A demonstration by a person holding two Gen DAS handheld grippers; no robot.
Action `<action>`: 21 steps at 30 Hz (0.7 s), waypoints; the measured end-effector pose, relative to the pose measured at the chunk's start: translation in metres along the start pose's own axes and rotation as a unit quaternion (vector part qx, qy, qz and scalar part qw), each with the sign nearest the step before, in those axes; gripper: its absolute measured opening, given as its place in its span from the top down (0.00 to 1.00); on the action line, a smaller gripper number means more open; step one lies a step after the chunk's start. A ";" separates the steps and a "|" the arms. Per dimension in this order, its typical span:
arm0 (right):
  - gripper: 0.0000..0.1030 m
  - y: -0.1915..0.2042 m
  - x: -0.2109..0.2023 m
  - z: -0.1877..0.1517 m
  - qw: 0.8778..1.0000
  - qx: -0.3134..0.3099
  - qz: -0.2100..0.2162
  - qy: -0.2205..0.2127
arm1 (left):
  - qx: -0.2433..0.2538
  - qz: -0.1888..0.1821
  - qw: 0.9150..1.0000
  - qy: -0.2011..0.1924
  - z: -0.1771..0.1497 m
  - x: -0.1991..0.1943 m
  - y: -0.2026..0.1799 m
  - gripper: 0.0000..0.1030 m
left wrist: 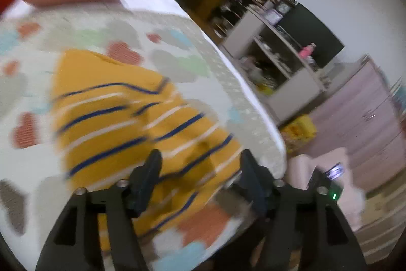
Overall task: Fold small clothes
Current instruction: 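Fold the lifted side over the sweater and open both grippers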
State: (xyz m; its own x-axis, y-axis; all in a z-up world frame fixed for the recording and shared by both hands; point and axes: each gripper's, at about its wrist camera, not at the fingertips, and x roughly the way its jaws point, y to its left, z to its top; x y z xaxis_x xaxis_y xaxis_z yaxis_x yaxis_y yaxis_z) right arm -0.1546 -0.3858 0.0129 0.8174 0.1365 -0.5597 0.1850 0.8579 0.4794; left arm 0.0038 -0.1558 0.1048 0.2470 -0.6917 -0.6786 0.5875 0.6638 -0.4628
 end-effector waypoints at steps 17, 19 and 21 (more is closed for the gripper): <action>0.33 -0.016 0.030 -0.021 0.998 0.044 -0.022 0.041 | -0.068 0.201 0.973 -0.095 -0.158 -0.136 0.075 0.26; 0.32 -0.014 0.032 -0.021 0.998 0.041 -0.028 0.039 | -0.074 0.212 0.970 -0.097 -0.166 -0.143 0.082 0.26; 0.28 -0.012 0.033 -0.020 0.998 0.040 -0.029 0.038 | -0.087 0.212 0.968 -0.098 -0.172 -0.145 0.091 0.26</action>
State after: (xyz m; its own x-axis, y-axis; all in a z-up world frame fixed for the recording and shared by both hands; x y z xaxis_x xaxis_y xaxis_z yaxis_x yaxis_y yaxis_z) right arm -0.1404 -0.3814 -0.0250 0.7609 0.1272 -0.6363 0.2762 0.8239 0.4949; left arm -0.1105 0.0538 0.0627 0.5894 -0.3749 -0.7156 0.2664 0.9264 -0.2659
